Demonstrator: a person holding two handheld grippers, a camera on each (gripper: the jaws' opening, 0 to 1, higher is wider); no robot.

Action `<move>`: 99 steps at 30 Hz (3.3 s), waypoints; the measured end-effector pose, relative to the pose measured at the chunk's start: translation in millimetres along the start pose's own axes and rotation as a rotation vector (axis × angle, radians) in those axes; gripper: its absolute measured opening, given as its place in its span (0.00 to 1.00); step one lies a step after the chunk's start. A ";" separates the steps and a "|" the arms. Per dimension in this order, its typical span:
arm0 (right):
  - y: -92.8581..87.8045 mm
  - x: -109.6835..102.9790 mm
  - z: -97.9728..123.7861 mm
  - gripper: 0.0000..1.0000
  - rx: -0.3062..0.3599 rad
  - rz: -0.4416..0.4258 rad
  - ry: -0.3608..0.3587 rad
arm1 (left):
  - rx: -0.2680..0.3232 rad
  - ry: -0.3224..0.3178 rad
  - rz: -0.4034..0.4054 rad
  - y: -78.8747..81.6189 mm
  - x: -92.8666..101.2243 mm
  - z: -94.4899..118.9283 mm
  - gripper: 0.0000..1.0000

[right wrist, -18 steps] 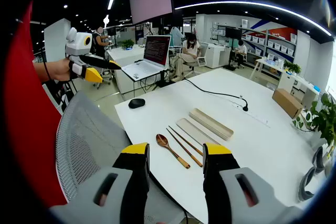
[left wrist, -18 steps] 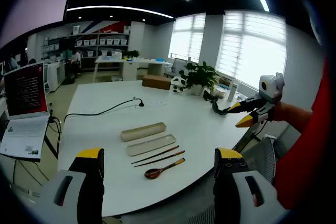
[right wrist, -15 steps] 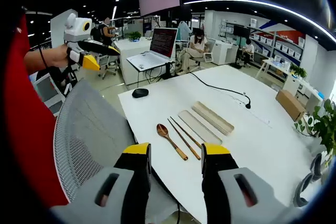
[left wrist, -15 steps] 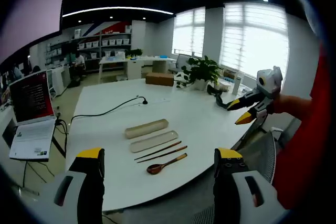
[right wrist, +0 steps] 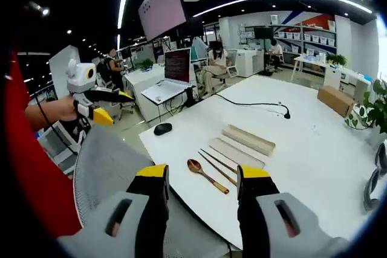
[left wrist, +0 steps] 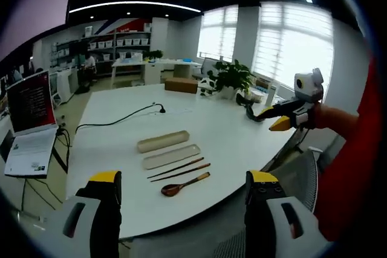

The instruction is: Arrange the utensils inside the cutlery case until each visible utensil rests in its matching compartment.

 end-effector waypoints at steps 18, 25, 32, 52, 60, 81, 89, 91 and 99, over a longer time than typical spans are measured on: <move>11.5 14.0 -23.0 0.29 -0.084 0.128 -0.056 | -0.057 -0.018 -0.004 3.2 -37.2 -13.8 0.82; 21.3 20.3 -30.8 0.22 -0.095 0.165 -0.048 | -0.066 -0.027 0.002 3.8 -41.9 -22.0 0.82; 25.7 16.6 -53.6 0.20 -0.166 0.271 -0.002 | -0.053 -0.028 0.009 3.0 -43.1 -21.5 0.81; 20.8 20.9 -98.7 0.14 -0.240 0.256 0.121 | -0.010 0.048 0.067 -13.8 -43.7 1.8 0.80; 19.1 20.8 -109.5 0.19 -0.258 0.292 0.139 | -0.010 0.062 0.093 -14.4 -47.7 4.2 0.82; 0.5 20.9 -142.9 0.26 -0.383 0.374 0.216 | 0.008 0.065 0.123 -25.9 -44.3 5.8 0.83; -2.3 27.5 -148.4 0.26 -0.376 0.288 0.192 | 0.004 0.066 0.116 -25.1 -46.2 6.0 0.83; -3.6 28.6 -148.9 0.26 -0.381 0.285 0.192 | 0.006 0.066 0.115 -24.3 -46.4 5.8 0.83; -15.3 31.4 -158.8 0.29 -0.381 0.285 0.176 | 0.001 0.060 0.108 -24.6 -44.8 4.8 0.83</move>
Point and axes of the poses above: the point that each gripper's makers call its tool centre point, and the gripper's own axes: z roughly backward along the fingers, x roughly to its right, y roughly out of its top, the point moved 10 cm from there along z, roughly backward along the fingers, and after that the axes turned 13 degrees about z, right-handed, at the moved point
